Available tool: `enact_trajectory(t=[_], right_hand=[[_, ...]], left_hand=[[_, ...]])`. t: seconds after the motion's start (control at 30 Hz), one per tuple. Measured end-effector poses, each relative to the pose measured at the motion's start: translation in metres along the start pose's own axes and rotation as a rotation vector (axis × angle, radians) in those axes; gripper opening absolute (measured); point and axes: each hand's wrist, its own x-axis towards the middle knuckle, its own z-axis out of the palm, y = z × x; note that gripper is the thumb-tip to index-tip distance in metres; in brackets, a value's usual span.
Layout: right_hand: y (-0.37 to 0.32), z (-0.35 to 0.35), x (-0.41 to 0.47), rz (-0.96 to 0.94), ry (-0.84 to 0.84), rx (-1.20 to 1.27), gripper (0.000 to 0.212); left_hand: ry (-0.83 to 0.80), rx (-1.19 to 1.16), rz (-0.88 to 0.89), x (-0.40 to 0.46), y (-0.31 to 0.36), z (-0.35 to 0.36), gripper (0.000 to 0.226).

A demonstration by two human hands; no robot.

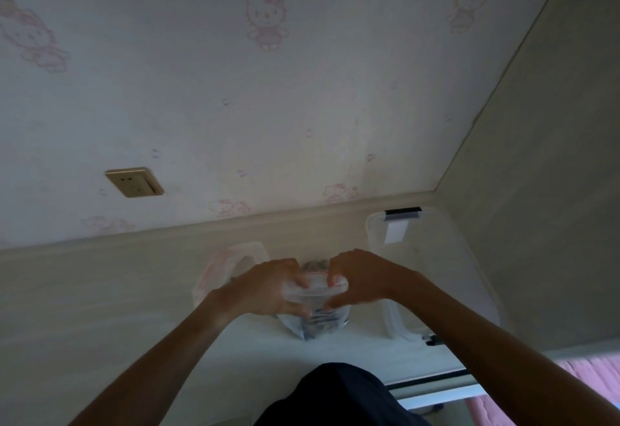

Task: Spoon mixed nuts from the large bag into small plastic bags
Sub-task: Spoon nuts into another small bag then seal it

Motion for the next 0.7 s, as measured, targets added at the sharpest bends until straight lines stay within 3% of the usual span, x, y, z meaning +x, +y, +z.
enact_trajectory(t=[0.17,0.4,0.57,0.7], right_hand=[[0.005,0.012,-0.007,0.025,0.114,0.156,0.022],[0.014,0.021,-0.014,0.073,0.312,0.387,0.008],[0.017,0.006,-0.033,0.184,0.539,0.994,0.013],[0.012,-0.016,-0.051,0.149,0.675,1.365,0.011]], left_hand=[[0.076,-0.128,0.017,-0.001,-0.005,0.011,0.014],[0.239,-0.365,-0.032,-0.002,-0.003,0.012,0.023],[0.368,-0.715,-0.097,0.003,0.018,-0.008,0.014],[0.477,-0.86,-0.093,0.009,0.054,-0.037,0.016]])
